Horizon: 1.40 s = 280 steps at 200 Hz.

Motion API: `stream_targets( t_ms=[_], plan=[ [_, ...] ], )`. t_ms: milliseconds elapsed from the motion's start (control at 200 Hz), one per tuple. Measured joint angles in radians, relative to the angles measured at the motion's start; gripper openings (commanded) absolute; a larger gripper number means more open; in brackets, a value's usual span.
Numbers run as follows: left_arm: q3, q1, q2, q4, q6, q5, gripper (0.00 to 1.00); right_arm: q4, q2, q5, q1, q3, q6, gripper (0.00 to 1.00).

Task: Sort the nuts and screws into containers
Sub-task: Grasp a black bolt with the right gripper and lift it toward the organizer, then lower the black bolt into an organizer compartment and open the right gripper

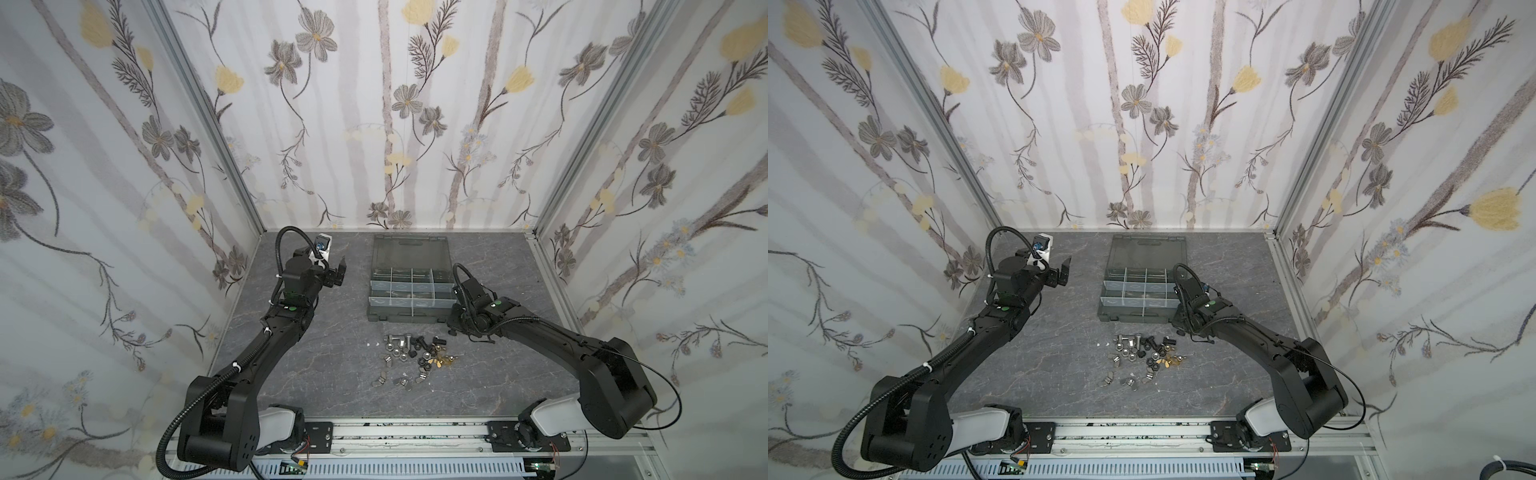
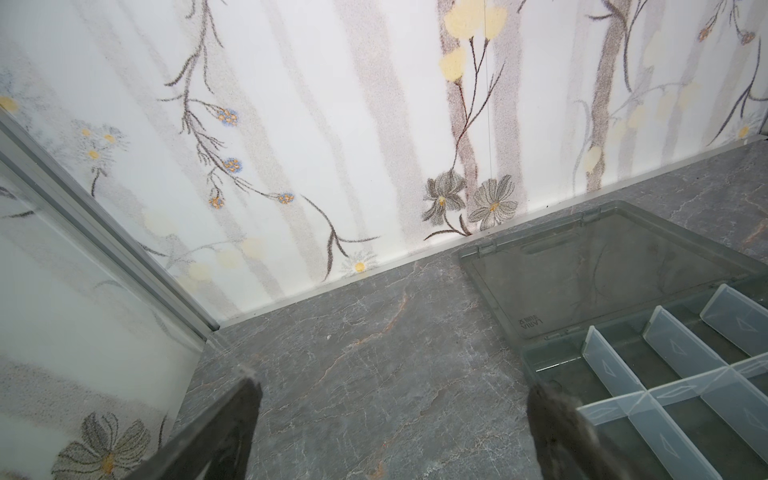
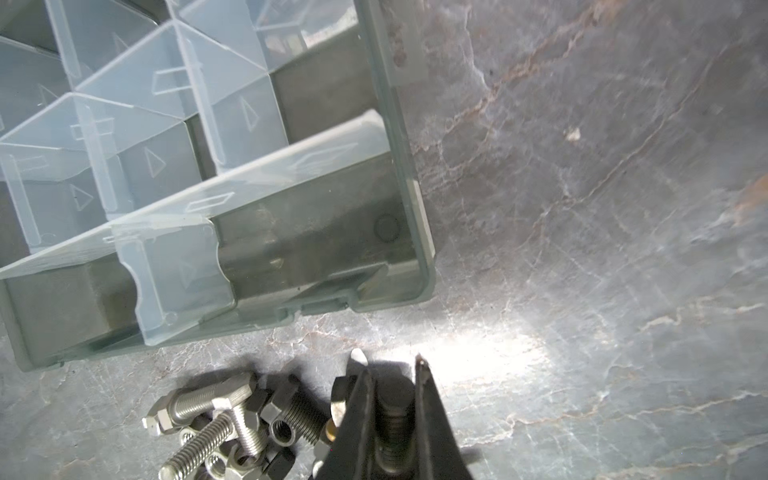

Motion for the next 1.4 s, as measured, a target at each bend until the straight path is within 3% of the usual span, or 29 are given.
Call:
stream_targets(
  t_ms=[395, 679, 984, 1399],
  plan=[
    [-0.003, -0.003, -0.029, 0.006, 0.005, 0.000, 1.00, 0.000, -0.034, 0.209, 0.030, 0.079, -0.159, 0.02],
    [-0.004, -0.011, -0.037, 0.003, 0.012, 0.003, 1.00, 0.075, -0.092, 0.280, 0.058, 0.046, -0.253, 0.02],
    [-0.004, -0.017, -0.052, 0.003, 0.011, 0.012, 1.00, 0.154, 0.005, 0.273, 0.053, 0.101, -0.391, 0.03],
    [-0.016, -0.023, -0.060, 0.007, 0.012, 0.016, 1.00, 0.244, 0.163, 0.193, 0.053, 0.109, -0.441, 0.04]
  ],
)
